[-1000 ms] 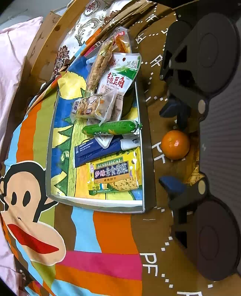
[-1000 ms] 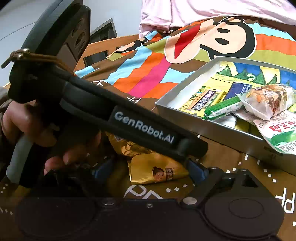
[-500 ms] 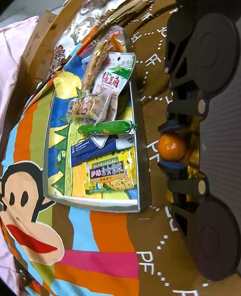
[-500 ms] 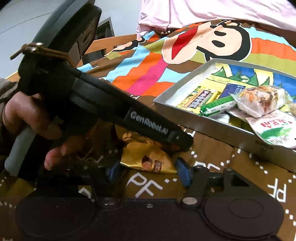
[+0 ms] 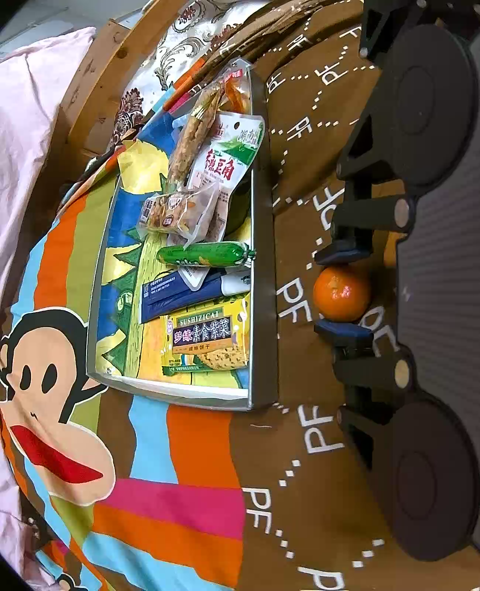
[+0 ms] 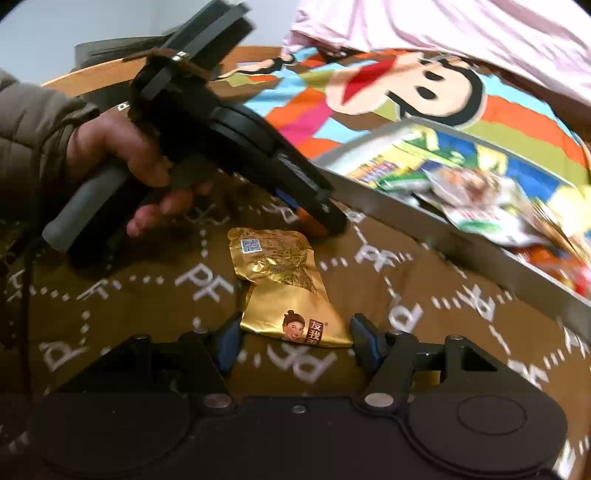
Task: Organize snacks
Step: 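Carry the orange with the left tool while the right tool carries the gold packets over the tray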
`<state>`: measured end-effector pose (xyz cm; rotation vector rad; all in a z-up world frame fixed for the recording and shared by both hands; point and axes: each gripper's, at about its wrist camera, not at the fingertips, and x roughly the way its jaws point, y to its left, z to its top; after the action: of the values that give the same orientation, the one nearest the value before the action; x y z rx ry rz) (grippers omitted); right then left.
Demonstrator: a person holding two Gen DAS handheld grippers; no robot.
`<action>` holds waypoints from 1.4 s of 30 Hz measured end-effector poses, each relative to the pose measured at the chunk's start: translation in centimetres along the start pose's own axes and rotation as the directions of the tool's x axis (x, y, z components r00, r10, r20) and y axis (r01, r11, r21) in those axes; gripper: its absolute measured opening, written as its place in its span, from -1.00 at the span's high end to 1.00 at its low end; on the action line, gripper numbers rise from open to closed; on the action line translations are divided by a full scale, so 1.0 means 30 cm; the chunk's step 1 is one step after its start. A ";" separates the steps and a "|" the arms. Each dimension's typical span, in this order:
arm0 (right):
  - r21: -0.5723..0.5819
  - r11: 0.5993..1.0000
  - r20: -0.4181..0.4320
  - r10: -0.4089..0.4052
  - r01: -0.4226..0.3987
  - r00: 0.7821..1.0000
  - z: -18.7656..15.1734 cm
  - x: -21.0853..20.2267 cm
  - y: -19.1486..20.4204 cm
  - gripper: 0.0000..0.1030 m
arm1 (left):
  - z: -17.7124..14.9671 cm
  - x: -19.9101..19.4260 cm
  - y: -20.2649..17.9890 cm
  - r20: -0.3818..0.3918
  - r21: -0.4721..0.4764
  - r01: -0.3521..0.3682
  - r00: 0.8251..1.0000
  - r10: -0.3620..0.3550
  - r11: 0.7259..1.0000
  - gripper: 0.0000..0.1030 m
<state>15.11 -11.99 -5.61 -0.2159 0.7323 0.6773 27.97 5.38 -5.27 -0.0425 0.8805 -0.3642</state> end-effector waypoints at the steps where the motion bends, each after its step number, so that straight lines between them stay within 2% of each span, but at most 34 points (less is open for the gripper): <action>1: 0.017 1.000 -0.005 -0.006 0.006 1.000 -0.009 -0.015 -0.004 -0.25 | -0.004 -0.005 -0.001 0.001 -0.001 0.001 1.000 -0.001 1.000 0.31; 6: 0.038 0.999 0.000 -0.020 0.020 1.000 -0.032 -0.049 -0.005 -0.31 | -0.024 -0.030 0.001 0.004 -0.001 0.005 1.000 -0.005 1.000 0.31; 8: 0.036 0.999 -0.001 -0.009 0.009 1.000 -0.025 -0.035 -0.009 -0.50 | -0.031 -0.040 0.005 0.006 -0.004 0.004 1.000 -0.004 1.000 0.31; 15: 0.025 1.000 0.018 0.016 -0.017 1.000 0.011 0.037 -0.022 -0.74 | -0.050 -0.073 0.022 0.013 -0.020 -0.002 1.000 0.002 1.000 0.31; 16: 0.029 0.999 0.020 0.020 -0.020 1.000 0.013 0.044 -0.025 -0.73 | -0.054 -0.079 0.022 0.016 -0.023 -0.004 1.000 0.005 1.000 0.31; 18: 0.024 1.000 0.023 0.008 -0.008 1.000 0.015 0.046 -0.020 -0.58 | -0.063 -0.091 0.022 0.021 -0.028 -0.009 1.000 0.009 1.000 0.31; 20: 0.008 1.000 0.029 -0.009 0.009 1.000 0.009 0.038 -0.013 -0.27 | -0.075 -0.105 0.020 0.027 -0.027 -0.012 1.000 0.013 1.000 0.31; 22: 0.004 1.000 0.028 -0.005 0.005 1.000 0.003 0.024 -0.007 -0.14 | -0.088 -0.119 0.013 0.035 -0.018 -0.017 0.999 0.018 1.000 0.31; 30: 0.004 0.997 0.033 -0.075 0.075 0.997 -0.044 -0.052 0.028 -0.08 | -0.134 -0.167 -0.020 0.043 -0.013 -0.020 0.999 0.021 1.000 0.31; 35: -0.073 0.987 0.054 -0.140 0.144 0.989 -0.071 -0.102 0.086 -0.07 | -0.171 -0.198 -0.066 0.036 -0.010 -0.016 0.999 0.016 1.000 0.31; 38: -0.162 0.965 0.084 -0.195 0.207 0.977 -0.085 -0.121 0.122 -0.06 | -0.195 -0.217 -0.095 0.036 -0.018 -0.016 0.999 0.016 1.000 0.31; 42: -0.209 0.945 0.102 -0.236 0.252 0.966 -0.096 -0.141 0.134 -0.04 | -0.218 -0.247 -0.135 0.031 -0.027 -0.027 0.999 0.027 0.999 0.31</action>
<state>8.69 -12.16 -4.67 -0.4748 0.5455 0.5254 17.52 4.76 -3.17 -0.0610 0.8540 -0.3257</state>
